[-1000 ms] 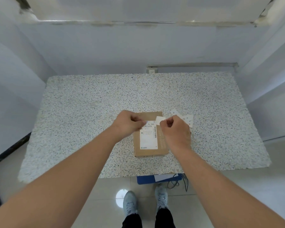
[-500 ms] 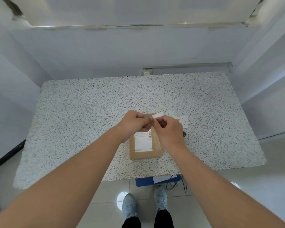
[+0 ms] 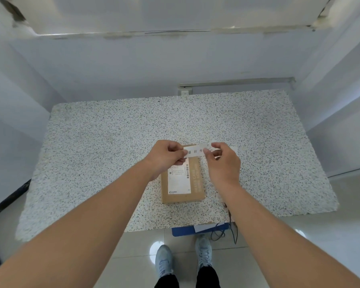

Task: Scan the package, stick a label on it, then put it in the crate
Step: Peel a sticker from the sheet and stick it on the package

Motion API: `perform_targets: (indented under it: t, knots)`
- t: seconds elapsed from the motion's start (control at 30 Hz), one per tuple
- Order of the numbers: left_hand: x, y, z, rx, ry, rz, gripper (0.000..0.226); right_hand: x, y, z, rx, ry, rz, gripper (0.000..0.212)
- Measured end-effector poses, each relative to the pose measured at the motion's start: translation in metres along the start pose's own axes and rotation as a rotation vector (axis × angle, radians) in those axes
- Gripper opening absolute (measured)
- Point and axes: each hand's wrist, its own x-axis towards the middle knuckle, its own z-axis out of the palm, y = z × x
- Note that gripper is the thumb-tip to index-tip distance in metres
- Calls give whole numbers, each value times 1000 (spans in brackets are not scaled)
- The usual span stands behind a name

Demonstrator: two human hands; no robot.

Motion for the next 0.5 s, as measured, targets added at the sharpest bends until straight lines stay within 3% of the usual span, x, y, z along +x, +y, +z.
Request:
perform_targets:
  t: [0.13,0.27,0.5]
  knots:
    - [4,-1,-1,25,15,-10,8,8,3,4,-33,-35,2,10]
    - [4,-3,-3,68,49,-16,7,12,6,10,-50,-38,-7,15]
    - [12,-3,0,340,257,-7,15,13,9,26,-58,-114,-49,16]
